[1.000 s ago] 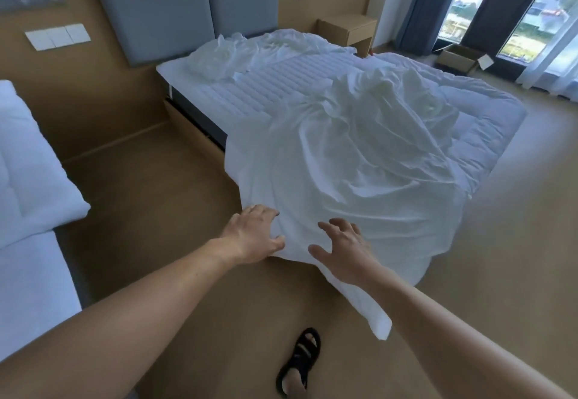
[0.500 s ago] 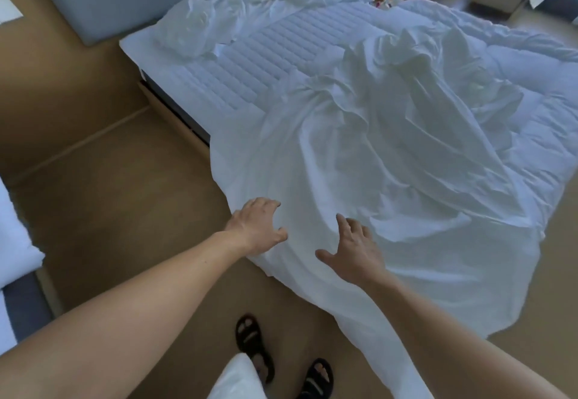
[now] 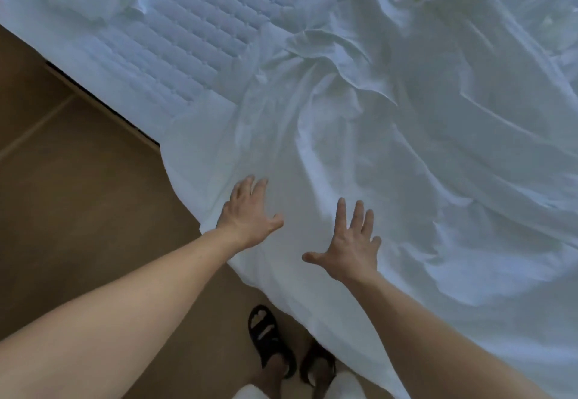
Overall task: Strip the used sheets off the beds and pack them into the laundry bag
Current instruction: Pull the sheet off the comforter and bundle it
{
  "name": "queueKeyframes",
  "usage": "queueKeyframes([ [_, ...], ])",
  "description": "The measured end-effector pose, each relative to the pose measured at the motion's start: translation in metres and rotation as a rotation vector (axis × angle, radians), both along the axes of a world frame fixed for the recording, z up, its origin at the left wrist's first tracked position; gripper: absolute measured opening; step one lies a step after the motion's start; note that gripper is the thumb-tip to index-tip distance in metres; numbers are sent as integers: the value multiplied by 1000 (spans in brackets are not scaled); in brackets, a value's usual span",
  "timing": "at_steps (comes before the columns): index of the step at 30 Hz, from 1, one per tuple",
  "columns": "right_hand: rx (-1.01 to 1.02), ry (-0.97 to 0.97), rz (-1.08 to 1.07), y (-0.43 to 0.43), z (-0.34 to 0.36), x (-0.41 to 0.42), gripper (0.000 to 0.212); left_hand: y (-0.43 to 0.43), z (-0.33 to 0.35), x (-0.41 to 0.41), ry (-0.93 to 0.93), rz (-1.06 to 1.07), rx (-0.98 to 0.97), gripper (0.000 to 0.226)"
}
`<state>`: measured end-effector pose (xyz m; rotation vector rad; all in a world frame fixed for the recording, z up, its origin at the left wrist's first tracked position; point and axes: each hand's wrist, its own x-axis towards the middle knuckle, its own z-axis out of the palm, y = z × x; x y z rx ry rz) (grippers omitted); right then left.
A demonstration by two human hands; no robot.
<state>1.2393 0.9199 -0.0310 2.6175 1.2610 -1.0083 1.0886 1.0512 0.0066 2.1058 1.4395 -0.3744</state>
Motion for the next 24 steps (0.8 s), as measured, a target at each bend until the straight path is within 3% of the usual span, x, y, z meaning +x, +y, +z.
queueKeyframes([
  [4,19,-65,23,24,-42,5,118,41,-36,20,2,109,30,98],
  [7,81,-151,81,32,-68,13,82,61,-64,26,45,214,29,115],
  [10,136,-57,89,37,-69,24,28,67,-83,28,52,335,-14,133],
  [13,103,30,131,41,-56,39,19,71,-85,30,16,502,-73,141],
  [16,179,74,87,48,-32,54,19,73,-80,36,-44,645,-184,115],
  [19,283,116,1,56,-7,66,17,69,-62,45,-116,558,-262,25],
  [20,320,133,-52,59,2,70,16,68,-53,47,-125,501,-254,12],
  [24,501,257,-370,80,36,90,10,69,1,72,-294,410,-278,29],
])
